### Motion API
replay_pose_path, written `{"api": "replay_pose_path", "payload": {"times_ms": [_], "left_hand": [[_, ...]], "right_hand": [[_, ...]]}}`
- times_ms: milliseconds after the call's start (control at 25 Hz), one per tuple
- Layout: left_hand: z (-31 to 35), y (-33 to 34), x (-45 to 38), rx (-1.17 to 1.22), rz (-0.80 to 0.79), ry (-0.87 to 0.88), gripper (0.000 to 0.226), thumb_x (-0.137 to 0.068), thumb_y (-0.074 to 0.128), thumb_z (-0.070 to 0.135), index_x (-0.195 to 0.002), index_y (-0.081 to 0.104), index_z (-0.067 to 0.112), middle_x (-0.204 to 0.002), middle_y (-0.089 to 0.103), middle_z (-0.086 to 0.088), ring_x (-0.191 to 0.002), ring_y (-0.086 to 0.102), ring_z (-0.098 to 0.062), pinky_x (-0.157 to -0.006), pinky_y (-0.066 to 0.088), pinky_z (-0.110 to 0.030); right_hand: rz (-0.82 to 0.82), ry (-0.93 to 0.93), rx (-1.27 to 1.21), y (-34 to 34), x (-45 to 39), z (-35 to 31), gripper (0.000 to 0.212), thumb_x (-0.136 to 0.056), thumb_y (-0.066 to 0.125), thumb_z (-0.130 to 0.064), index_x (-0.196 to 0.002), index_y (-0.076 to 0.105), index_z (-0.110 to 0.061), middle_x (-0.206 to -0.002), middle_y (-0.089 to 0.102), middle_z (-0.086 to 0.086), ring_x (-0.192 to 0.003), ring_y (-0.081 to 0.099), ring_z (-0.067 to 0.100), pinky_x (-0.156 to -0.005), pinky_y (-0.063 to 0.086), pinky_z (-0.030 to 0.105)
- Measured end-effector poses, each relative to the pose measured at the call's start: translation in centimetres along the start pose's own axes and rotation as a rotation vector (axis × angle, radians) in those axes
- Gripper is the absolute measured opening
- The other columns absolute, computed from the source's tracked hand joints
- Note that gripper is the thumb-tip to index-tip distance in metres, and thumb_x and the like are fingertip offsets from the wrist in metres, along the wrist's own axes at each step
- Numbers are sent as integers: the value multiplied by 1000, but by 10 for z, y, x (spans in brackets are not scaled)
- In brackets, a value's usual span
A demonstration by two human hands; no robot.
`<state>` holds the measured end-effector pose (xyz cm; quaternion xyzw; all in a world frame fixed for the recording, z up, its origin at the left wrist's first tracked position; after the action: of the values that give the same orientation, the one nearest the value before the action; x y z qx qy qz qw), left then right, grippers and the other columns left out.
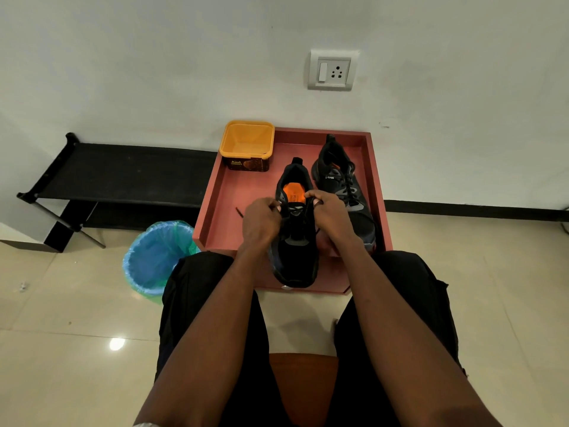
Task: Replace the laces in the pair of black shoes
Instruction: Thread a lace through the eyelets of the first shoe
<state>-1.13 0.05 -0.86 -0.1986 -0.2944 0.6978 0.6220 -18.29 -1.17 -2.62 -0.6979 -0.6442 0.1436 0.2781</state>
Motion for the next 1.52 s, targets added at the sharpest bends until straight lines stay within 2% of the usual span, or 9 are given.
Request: {"api": "replay_pose_path", "payload": {"times_ms": [160, 280, 440, 560, 720, 840, 1160, 1400, 1520], "left_hand": [[2, -37, 8, 206, 437, -106, 16, -100, 46, 9, -102, 62, 11, -98, 56, 1, -83, 52, -8, -65, 38, -16], [-16, -59, 13, 411, 677, -300, 25, -95, 51, 8, -119, 57, 12, -123, 53, -6, -111, 52, -18, -94, 49, -34], [-1, -38, 7, -58, 334, -87, 52, -83, 59, 3, -133, 53, 18, -139, 48, -7, -139, 30, -28, -116, 23, -50], [4, -1, -1, -199, 10, 79, 30, -92, 58, 17, -121, 66, 20, -121, 63, -7, -130, 43, -27, -114, 21, -45], [-3, 8, -3, 1, -26, -22, 14, -93, 50, 10, -88, 62, 16, -85, 65, -1, -86, 62, -23, -79, 49, -37], [-4, 5, -2, 192, -17, -149, 10, -94, 49, 10, -88, 57, 12, -84, 62, -2, -74, 57, -16, -55, 39, -26], [-7, 0, 1, 171, -27, -161, 9, -86, 50, 7, -90, 54, 14, -84, 63, -1, -75, 58, -17, -61, 43, -30], [-13, -31, 12, 152, 212, -100, 25, -88, 59, 10, -113, 58, 13, -110, 52, 3, -103, 49, -14, -88, 46, -32], [-5, -24, 24, 728, -174, -241, 19, -88, 62, 4, -106, 60, 7, -98, 67, -9, -88, 63, -20, -77, 51, -30]], "right_hand": [[4, -15, 27, -1, 1, -2, 46, -88, 37, -11, -114, 69, -31, -109, 71, 2, -85, 66, 22, -79, 55, 46], [3, -22, 36, -2, 3, -2, 47, -92, 36, -5, -120, 67, -27, -115, 69, 4, -83, 65, 20, -74, 54, 41], [-11, -35, 11, 0, 2, 0, 47, -94, 36, -5, -123, 67, -27, -116, 69, 8, -77, 60, 20, -64, 43, 31], [-24, -51, 18, 0, 1, 0, 47, -93, 38, -3, -126, 65, -25, -118, 68, 10, -77, 58, 21, -62, 42, 29], [-20, -62, 24, 0, 2, -1, 51, -91, 41, -1, -131, 61, -25, -120, 67, 9, -84, 60, 19, -64, 44, 25], [-8, -91, 55, -2, 7, -7, 40, -88, 49, -2, -120, 58, -25, -106, 67, 2, -96, 63, 25, -82, 52, 38], [60, -34, 211, -19, 11, -3, 14, -88, 59, -12, -101, 62, -14, -88, 66, 1, -86, 62, 23, -83, 50, 40], [-211, 67, -390, -48, 44, -24, 21, -97, 49, 0, -104, 69, -3, -83, 70, 11, -71, 64, 20, -71, 53, 29], [-397, -39, -653, -53, 63, -43, 26, -98, 48, 5, -120, 62, 5, -106, 72, 21, -92, 72, 29, -83, 56, 29]]}}
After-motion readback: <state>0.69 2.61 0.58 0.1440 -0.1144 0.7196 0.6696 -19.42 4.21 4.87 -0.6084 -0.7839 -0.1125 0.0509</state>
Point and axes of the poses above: each hand's wrist, its own x-axis away from the middle knuckle, its own y-axis out of the palm, z = x × y, the point moved 5 cm from there along -x, towards the middle knuckle
